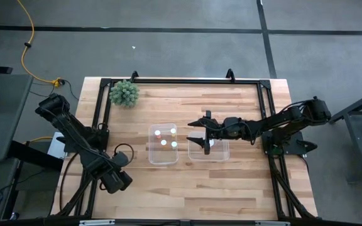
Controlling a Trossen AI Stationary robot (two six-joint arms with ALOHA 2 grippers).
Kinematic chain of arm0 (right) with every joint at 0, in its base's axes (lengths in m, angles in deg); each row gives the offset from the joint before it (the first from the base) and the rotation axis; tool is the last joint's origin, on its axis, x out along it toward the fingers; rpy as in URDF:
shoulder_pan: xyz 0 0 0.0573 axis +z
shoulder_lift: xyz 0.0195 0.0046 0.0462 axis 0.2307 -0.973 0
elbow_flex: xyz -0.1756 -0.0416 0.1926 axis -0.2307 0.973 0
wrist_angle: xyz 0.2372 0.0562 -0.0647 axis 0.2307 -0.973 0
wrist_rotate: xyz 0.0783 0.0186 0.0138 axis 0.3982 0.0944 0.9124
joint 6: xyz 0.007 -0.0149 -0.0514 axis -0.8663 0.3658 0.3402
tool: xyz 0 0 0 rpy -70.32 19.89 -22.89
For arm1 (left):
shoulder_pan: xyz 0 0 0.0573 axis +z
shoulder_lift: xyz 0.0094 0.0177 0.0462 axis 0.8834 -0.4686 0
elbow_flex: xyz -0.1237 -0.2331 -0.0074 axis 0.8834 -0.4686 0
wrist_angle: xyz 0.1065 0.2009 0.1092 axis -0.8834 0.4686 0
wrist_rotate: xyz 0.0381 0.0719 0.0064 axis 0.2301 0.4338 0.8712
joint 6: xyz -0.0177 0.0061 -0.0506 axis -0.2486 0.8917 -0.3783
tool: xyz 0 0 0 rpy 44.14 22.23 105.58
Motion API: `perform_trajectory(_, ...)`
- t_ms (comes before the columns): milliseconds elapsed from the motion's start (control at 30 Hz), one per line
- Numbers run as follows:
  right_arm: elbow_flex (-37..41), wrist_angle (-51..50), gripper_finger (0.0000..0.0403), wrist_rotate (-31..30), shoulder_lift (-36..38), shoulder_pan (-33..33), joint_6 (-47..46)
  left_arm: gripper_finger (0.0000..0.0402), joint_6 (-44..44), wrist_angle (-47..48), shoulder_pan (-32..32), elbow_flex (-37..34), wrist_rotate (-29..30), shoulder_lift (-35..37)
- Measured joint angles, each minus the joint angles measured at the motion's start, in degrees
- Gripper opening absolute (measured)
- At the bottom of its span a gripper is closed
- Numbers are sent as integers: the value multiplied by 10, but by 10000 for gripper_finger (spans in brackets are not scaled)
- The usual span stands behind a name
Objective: Pick and place medicine bottles into bin by pill shape (circle, oval)
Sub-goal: Put the blue capsule bottle into the right transparent bin
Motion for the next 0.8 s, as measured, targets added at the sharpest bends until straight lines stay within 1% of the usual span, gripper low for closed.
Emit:
perform_trajectory(233, 0, 0, 291, 0, 0, 0, 0, 135, 5, -25, 0, 0, 0, 0)
perform_trajectory(400, 0, 0, 291, 0, 0, 0, 0, 109, 10, -24, 0, 0, 1, 0)
perform_trajectory(500, 0, 0, 291, 0, 0, 0, 0, 105, 21, -24, 1, 0, 2, 0)
perform_trajectory(633, 0, 0, 291, 0, 0, 0, 0, 110, 53, -19, 13, 0, 5, 10)
perform_trajectory(800, 0, 0, 291, -11, 0, 0, 4, 111, 118, 0, 44, 17, 40, 57)
